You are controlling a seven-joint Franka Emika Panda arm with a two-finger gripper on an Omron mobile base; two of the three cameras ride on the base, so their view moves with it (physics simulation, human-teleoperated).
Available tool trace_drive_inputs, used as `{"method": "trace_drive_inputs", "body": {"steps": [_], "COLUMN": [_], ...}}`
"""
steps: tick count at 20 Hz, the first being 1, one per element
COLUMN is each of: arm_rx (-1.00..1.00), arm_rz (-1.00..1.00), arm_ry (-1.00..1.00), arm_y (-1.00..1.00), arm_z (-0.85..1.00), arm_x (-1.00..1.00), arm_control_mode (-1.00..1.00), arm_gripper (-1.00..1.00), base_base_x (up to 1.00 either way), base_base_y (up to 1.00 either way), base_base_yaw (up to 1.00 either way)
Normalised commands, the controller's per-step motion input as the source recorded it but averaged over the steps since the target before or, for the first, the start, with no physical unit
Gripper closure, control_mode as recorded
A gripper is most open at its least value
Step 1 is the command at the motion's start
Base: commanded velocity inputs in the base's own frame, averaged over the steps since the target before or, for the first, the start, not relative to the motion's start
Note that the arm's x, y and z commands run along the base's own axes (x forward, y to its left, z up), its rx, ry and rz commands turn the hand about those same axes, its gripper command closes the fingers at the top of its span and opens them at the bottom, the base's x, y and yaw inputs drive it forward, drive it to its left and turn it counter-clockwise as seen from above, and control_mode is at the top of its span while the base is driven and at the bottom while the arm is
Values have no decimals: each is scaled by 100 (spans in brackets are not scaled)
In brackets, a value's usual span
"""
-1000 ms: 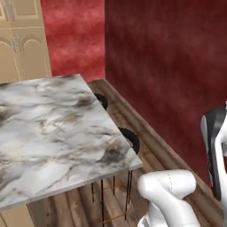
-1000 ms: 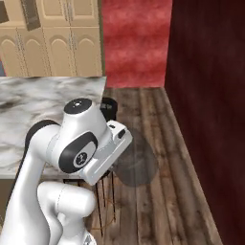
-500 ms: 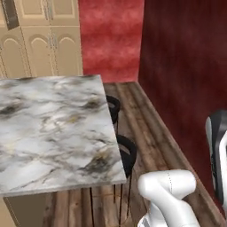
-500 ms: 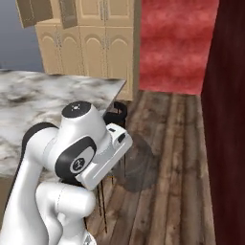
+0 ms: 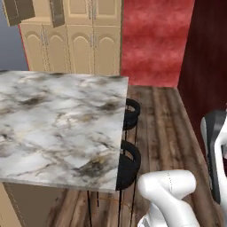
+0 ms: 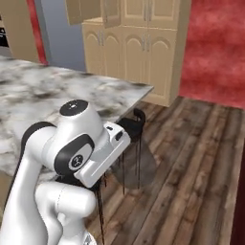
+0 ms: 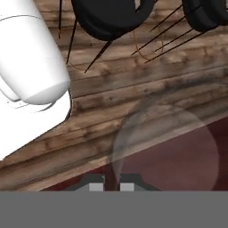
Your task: Pick the jar and candle from the dining table and place them in the open cabinet. Close the cabinet after placing the objects.
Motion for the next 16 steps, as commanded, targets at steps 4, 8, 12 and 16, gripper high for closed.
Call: {"method": "trace_drive_inputs", "body": {"steps": [4,8,12,16], "arm_rx": [0,0,0,0], "arm_rz": [0,0,0,0], "arm_ry": [0,0,0,0], "arm_y": [0,0,0,0], "arm_z": [0,0,0,0], "arm_x": [0,0,0,0], "arm_control_mode": [100,100,100,100], "arm_gripper": [100,100,100,100], "base_base_x": [1,44,98,100], "base_base_y": [-99,-91,-73,-48], "base_base_yaw": [31,30,19,8]}}
